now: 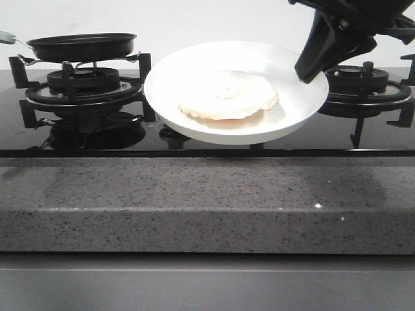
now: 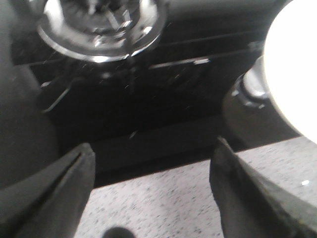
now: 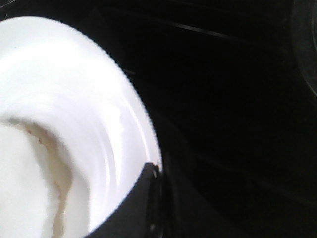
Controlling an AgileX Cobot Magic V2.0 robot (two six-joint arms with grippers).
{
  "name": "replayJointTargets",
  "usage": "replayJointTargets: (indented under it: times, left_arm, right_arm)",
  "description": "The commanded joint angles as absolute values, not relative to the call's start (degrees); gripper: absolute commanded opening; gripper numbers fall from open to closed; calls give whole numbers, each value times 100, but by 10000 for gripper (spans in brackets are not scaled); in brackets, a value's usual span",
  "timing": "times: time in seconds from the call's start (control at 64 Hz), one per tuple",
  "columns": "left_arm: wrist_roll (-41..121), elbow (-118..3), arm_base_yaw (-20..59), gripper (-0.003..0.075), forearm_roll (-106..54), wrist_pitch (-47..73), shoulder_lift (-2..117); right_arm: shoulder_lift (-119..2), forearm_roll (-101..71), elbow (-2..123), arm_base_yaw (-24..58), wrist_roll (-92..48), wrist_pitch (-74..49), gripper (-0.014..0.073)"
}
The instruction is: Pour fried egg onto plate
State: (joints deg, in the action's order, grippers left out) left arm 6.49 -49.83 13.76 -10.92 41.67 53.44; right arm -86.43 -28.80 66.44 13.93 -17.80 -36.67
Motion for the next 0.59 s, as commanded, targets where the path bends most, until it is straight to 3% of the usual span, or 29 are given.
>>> replayJointTargets:
  times: [0.0,0.297,0.578]
  left_arm:
    - [522,-5123,1436,492,-1074,3756,5255]
    - [522,-5123,1436,492,-1064,3745,5255]
    - [522,-5123,1436,492,-1064,3746,5255]
  right_arm:
    - [-8414,-3086,6839,1377,-1817,-3438,-67]
    - [-8596,-3086,7965,1377,-1817,-4085,-67]
    - [-9595,-3086,9473,1295,-1817,-4621,-67]
